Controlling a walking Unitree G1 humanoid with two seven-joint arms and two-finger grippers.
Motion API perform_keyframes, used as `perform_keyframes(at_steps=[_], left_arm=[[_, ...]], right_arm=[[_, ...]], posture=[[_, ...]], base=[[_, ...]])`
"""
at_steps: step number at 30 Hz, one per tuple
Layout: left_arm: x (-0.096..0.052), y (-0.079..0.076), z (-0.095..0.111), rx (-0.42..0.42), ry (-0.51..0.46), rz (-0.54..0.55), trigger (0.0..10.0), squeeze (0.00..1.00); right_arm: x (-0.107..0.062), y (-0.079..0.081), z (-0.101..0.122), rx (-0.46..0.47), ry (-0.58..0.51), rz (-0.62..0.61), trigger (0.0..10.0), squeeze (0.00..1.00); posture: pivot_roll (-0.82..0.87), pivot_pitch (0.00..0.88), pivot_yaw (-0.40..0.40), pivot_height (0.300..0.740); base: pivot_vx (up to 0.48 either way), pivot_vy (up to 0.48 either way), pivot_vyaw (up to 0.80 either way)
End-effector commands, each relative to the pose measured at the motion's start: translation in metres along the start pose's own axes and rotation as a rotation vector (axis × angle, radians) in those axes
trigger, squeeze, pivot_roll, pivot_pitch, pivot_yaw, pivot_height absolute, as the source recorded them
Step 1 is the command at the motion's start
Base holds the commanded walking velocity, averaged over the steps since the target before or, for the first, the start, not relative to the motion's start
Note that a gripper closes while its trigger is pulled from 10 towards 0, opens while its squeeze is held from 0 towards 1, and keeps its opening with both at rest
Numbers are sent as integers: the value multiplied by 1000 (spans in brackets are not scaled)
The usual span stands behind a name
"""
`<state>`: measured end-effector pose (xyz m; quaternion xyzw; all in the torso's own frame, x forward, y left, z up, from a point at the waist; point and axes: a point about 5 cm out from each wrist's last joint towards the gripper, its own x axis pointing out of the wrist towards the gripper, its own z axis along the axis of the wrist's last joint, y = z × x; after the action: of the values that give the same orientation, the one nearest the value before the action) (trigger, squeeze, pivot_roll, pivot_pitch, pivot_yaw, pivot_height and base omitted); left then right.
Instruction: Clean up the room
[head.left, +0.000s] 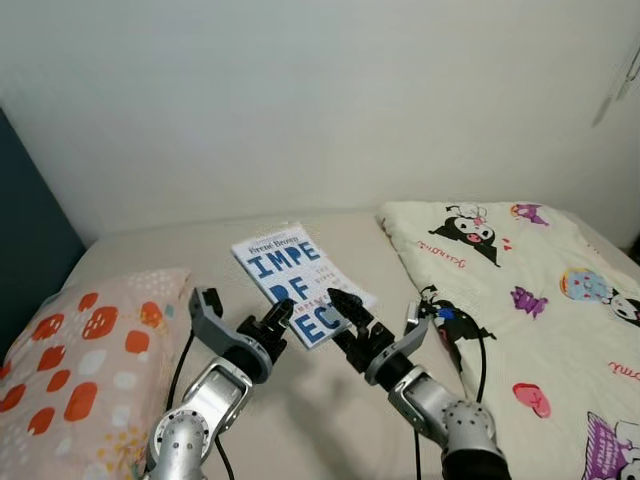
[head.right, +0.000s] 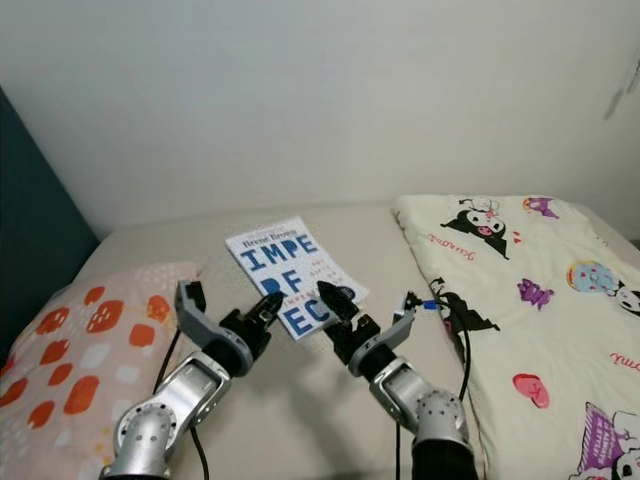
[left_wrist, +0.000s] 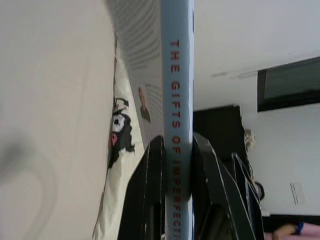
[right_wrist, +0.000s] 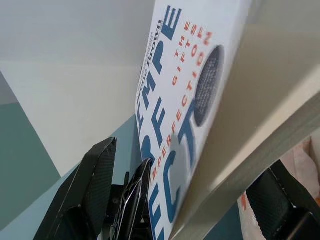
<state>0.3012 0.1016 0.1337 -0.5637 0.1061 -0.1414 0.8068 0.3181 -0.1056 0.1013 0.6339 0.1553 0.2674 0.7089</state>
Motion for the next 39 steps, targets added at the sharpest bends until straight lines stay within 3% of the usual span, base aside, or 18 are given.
perform_keyframes(at_steps=[1, 10, 11, 12, 13, 20, 21, 34, 35, 36, 38, 39], left_arm=[[-5, 5, -15, -114, -32, 20, 10000, 0], [-4, 9, -8, -149, -70, 42, 10000, 0], [-4, 9, -8, -159, -75, 45, 10000, 0], [-4, 9, -8, -159, -75, 45, 10000, 0], [-4, 9, -7, -164, -80, 46, 10000, 0], [-3, 9, -6, -168, -90, 51, 10000, 0], [-3, 9, -6, -168, -89, 51, 10000, 0], [-3, 7, -11, -136, -47, 39, 10000, 0], [-3, 7, -11, -135, -46, 39, 10000, 0], [-3, 7, -11, -135, -46, 39, 10000, 0], [-3, 7, -11, -134, -46, 39, 10000, 0], [-3, 7, -11, -134, -45, 38, 10000, 0]], right_arm=[[2, 3, 0, 17, 0, 19, 10000, 0], [0, 1, 2, 59, -45, 18, 10000, 0], [0, 1, 3, 70, -53, 19, 6392, 0], [0, 1, 3, 70, -53, 19, 6392, 0], [-1, 0, 5, 88, -67, 22, 0, 0], [-1, 1, 6, 98, -74, 30, 0, 0], [-1, 1, 6, 95, -72, 28, 10000, 0], [0, 1, 6, 95, -67, 23, 10000, 0], [0, 0, 6, 99, -66, 20, 4667, 0], [0, 0, 6, 99, -66, 20, 4667, 0], [0, 0, 6, 103, -65, 21, 3294, 0], [0, 0, 5, 105, -64, 22, 3216, 0]], posture=[[-15, 111, 30, 740], [-15, 110, 31, 740], [-15, 110, 31, 740], [-15, 110, 31, 740], [-15, 110, 33, 740], [-16, 111, 33, 740], [-15, 111, 33, 740], [-12, 108, 32, 740], [-12, 107, 30, 740], [-12, 107, 30, 740], [-12, 107, 30, 740], [-12, 107, 30, 740]], base=[[0, 0, 0], [0, 0, 0], [0, 0, 0], [0, 0, 0], [0, 0, 0], [0, 0, 0], [0, 0, 0], [0, 0, 0], [0, 0, 0], [0, 0, 0], [0, 0, 0], [0, 0, 0]])
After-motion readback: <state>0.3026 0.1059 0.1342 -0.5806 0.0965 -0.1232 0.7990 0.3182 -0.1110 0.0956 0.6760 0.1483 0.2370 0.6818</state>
